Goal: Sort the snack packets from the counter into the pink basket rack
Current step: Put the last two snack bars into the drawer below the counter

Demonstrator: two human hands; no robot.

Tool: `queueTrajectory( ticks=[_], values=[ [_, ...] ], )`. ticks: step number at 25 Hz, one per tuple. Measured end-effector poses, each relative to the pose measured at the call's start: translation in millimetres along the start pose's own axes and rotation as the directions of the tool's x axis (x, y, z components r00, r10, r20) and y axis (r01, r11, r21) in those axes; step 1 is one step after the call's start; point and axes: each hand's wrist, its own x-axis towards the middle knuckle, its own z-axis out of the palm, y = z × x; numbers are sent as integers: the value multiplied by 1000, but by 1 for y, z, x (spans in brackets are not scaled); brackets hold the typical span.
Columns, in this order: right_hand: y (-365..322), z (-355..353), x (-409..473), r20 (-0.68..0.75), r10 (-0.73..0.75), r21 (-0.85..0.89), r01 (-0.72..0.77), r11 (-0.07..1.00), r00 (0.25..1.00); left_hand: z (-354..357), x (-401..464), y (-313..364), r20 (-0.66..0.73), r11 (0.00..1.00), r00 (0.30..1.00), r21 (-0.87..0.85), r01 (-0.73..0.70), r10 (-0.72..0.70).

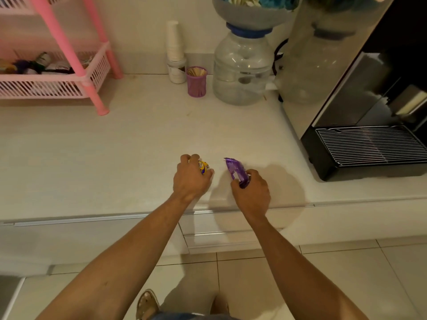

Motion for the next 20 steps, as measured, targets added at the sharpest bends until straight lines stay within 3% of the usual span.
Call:
queueTrajectory(
  ticks=[6,9,11,13,15,16,18,20],
  values=[
    [8,-3,-2,125,-127,-86,138,987,984,11,-7,-3,-44,1000,999,4,12,-12],
    [14,-13,-14,38,-86,48,84,995,996,5,-15,-20,-74,995,997,-96,-16,9],
    [24,-20,-30,-68,-125,152,134,979,990,-3,-21,-38,-114,971,993,-236,-40,13],
    [36,-24,-50,-32,-164,300,166,939,986,-10,-32,-62,-169,947,986,-313,-67,14],
    [46,-20,-68,190,-123,477,18,878,974,-15,-42,-83,-198,952,980,-297,-75,15],
    [49,-16,-73,337,-54,526,-140,839,940,-17,-45,-92,-193,962,981,-260,-84,34],
    [52,-8,-78,583,115,523,-480,704,805,-16,-50,-102,-141,981,981,-122,-150,132],
    [52,-1,-75,706,188,491,-663,565,683,-13,-50,-105,-70,978,976,16,-207,207]
  ],
)
